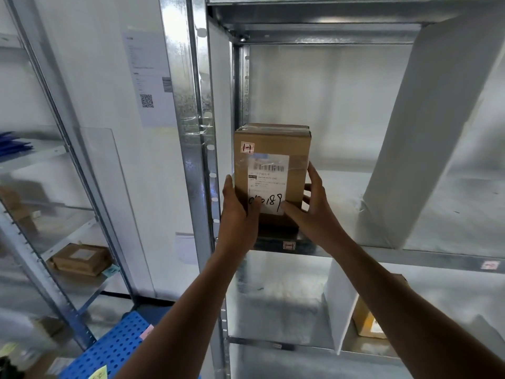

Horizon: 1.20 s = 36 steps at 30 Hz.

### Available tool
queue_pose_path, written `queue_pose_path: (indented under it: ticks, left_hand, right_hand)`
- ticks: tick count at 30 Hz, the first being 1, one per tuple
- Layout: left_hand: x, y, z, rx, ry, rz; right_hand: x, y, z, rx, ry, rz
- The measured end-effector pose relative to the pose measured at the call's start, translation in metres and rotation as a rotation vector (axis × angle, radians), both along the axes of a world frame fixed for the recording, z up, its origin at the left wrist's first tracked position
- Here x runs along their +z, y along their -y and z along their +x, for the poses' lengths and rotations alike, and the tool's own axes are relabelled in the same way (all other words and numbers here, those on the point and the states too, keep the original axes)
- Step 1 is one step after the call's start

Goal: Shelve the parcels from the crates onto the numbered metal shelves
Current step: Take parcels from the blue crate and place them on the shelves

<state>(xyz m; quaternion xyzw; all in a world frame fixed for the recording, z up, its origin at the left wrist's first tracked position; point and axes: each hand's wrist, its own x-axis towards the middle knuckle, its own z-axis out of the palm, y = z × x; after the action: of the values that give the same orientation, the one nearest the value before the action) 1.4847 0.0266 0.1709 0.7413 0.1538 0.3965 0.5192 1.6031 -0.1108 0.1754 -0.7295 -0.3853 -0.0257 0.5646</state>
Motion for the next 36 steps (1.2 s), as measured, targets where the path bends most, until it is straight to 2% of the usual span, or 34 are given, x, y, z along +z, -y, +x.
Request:
queue_pose_path:
  ticks: [10,16,20,22,25,28,31,36]
  left_hand:
    - [0.0,-0.005,0.011,0.084,-0.047,0.022]
    - [0.0,0.0,0.008,0.114,-0.093,0.017]
    - [0.007,0.008,-0.004,0.108,-0.16,0.009]
    - [0.004,0.017,-0.024,0.068,-0.175,0.052]
    - [-0.014,0.04,-0.065,0.056,-0.162,0.26]
    - [-0.041,0.058,-0.103,0.103,-0.293,0.389]
    - [-0.077,0.065,-0.133,0.132,-0.487,0.496]
    - [-0.136,0.068,-0.198,0.2,-0.759,0.524]
  right_hand:
    - [0.002,-0.005,-0.001,0.019,-0.052,-0.053]
    - [0.001,-0.004,-0.002,0.036,0.01,-0.102]
    - [-0.002,0.005,-0.012,-0.079,0.135,-0.15]
    - [-0.007,0.019,-0.022,-0.1,0.172,-0.204]
    - [-0.027,0.049,-0.042,-0.128,0.274,-0.294]
    - [-0.054,0.073,-0.071,-0.171,0.33,-0.263]
    - [-0.084,0.083,-0.102,-0.071,0.391,-0.237]
    - [-0.144,0.079,-0.149,0.204,0.235,-0.448]
